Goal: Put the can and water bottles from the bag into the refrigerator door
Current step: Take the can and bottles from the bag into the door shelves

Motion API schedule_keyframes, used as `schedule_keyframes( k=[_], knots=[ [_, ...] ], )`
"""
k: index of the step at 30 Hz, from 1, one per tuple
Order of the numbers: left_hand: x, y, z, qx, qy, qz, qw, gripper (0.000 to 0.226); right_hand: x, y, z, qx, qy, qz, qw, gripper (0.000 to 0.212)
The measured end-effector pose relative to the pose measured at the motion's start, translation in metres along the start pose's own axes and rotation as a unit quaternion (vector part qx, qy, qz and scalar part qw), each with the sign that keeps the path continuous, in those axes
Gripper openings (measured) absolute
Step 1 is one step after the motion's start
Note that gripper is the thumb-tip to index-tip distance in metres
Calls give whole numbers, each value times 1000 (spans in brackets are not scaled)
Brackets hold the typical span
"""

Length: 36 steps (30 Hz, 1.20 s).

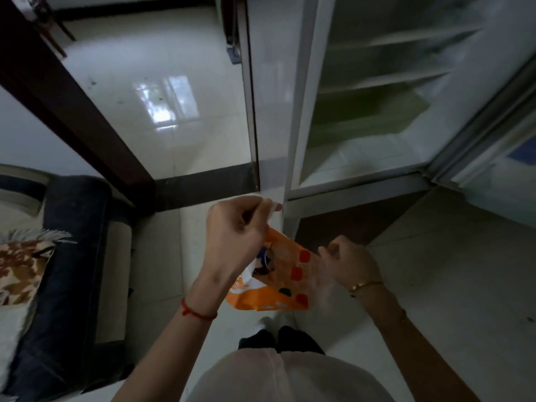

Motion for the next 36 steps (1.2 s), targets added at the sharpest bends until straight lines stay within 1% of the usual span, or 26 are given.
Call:
schedule_keyframes(
  k=[2, 3, 6, 7, 9, 11, 13, 16, 18, 21, 23, 24, 26, 28, 30, 31, 33, 34, 36],
  knots=[
    [0, -11, 12, -8, -23, -11, 1000, 22, -7, 2, -8, 49, 38, 9, 998, 26],
    [0, -16, 17, -12, -31, -16, 999, 22, -10, -1, -11, 68, 55, -1, 996, 26],
    [0, -31, 27, -31, -38, -30, 998, 21, -14, -16, -20, 114, 81, -72, 988, 29],
    [-1, -38, 31, -37, -39, -40, 998, 21, -16, -21, -21, 112, 78, -93, 986, 31],
    [-3, -52, 38, -44, -40, -62, 996, 22, -18, -26, -22, 75, 79, -107, 988, 40],
    [-5, -67, 45, -55, -31, -83, 995, 24, -19, -28, -20, 72, 82, -86, 990, 53],
    [-4, -83, 52, -77, -18, -98, 992, 27, -17, -22, -8, 116, 71, -31, 990, 67],
    [-2, -111, 65, -98, -5, -117, 988, 27, -9, -15, 19, 131, 38, 8, 991, 76],
    [0, -131, 74, -113, 1, -127, 985, 25, -8, -4, 34, 160, 22, 17, 987, 70],
    [7, -161, 88, -127, -12, -143, 981, 27, -2, 12, 63, 212, 2, 34, 977, 60],
    [11, -180, 95, -141, -16, -146, 979, 28, 6, 20, 85, 216, -12, 33, 976, 51],
    [12, -190, 99, -148, -17, -144, 978, 28, 8, 28, 93, 214, -4, 39, 976, 49],
    [14, -208, 107, -157, -20, -133, 978, 30, 14, 43, 112, 220, -1, 40, 975, 53],
    [17, -225, 114, -168, -22, -115, 979, 32, 22, 55, 136, 256, -25, 28, 966, 57],
    [20, -243, 122, -179, -26, -101, 978, 32, 29, 71, 160, 278, -35, 25, 960, 54],
    [21, -251, 127, -182, -32, -93, 978, 33, 31, 81, 174, 281, -39, 31, 958, 53],
    [23, -269, 137, -186, -41, -75, 979, 37, 37, 103, 202, 272, -35, 55, 960, 60],
    [23, -278, 142, -190, -41, -67, 979, 38, 38, 113, 215, 264, -35, 57, 962, 59],
    [24, -297, 151, -195, -42, -58, 978, 40, 40, 134, 241, 260, -34, 74, 962, 51]
  ],
)
Point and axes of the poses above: each hand's wrist, its own x-axis towards the middle knuckle, its own y-axis out of the back of the hand, z = x × y, the point moved 7 cm from there along x, towards the middle knuckle, and after that the axes turned 11 degrees about -x, right-handed, at the moved point
